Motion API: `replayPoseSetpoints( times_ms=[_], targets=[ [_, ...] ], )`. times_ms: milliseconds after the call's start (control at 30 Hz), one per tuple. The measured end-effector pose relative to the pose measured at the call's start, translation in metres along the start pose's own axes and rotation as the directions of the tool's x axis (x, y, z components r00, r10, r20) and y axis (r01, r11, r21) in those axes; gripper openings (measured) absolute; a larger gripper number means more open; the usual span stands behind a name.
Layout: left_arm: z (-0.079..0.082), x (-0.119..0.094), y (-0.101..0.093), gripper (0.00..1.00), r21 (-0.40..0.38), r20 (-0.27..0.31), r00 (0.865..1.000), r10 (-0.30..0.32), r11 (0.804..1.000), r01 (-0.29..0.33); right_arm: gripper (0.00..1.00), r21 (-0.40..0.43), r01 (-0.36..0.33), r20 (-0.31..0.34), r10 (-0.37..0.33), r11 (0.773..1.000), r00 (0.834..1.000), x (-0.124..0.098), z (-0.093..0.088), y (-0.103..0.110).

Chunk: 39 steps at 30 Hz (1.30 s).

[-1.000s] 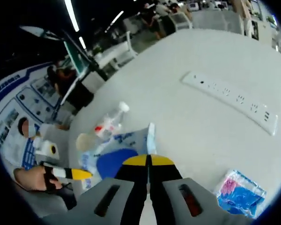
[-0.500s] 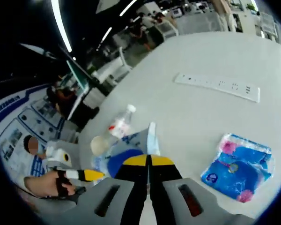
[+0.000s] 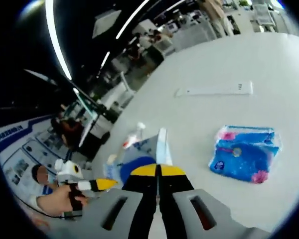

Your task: Arrange the tabletop items into an orderly group along one side of the table until the central work area is clear of visible clutter.

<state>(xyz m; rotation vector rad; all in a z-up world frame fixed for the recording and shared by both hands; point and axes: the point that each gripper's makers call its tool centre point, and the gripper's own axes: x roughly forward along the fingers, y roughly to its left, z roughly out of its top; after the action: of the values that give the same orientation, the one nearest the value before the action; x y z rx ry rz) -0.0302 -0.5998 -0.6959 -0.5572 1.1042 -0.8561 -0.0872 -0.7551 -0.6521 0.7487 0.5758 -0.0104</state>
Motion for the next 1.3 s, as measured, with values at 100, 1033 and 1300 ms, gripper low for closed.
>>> replayPoseSetpoints(
  times_ms=[100, 1033, 1300],
  targets=[
    [0.003, 0.000, -0.004, 0.00, 0.007, -0.008, 1.000, -0.015, 1.000, 0.015, 0.00, 0.039, 0.004, 0.033, -0.005, 0.999, 0.999, -0.010, -0.004, 0.000],
    [0.051, 0.009, -0.047, 0.00, 0.232, -0.089, 0.990, -0.114, 0.964, 0.132, 0.00, 0.250, 0.016, 0.173, -0.061, 0.968, 0.983, -0.036, -0.035, 0.002],
    [0.053, 0.002, -0.062, 0.00, 0.164, -0.087, 0.981, -0.175, 0.968, 0.187, 0.00, 0.274, 0.007, 0.199, -0.063, 0.962, 0.978, -0.034, -0.030, -0.001]
  ],
)
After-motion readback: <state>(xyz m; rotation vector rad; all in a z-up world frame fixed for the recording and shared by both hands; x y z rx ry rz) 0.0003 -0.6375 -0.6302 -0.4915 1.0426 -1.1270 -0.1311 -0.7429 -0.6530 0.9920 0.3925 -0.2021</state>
